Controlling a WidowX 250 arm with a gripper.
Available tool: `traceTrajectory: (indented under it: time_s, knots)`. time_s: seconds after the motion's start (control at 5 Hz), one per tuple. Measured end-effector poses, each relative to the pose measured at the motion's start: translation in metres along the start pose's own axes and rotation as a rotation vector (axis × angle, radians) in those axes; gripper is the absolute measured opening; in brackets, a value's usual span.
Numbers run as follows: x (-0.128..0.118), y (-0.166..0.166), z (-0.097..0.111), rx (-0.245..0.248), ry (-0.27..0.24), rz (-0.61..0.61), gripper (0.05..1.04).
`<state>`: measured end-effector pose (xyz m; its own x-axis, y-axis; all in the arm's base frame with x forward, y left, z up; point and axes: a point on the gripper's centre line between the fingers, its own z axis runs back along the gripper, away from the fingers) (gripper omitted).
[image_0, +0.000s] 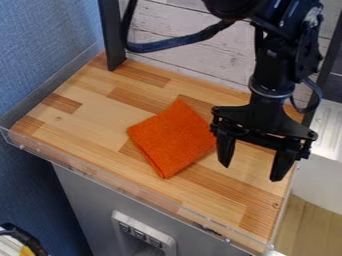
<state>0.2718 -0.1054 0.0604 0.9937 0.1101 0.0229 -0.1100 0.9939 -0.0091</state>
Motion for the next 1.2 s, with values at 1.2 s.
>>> traceTrajectory:
  time_s: [1.2]
  knots:
    - [-0.011, -0.001, -0.016, 0.009, 0.037, -0.026, 0.999]
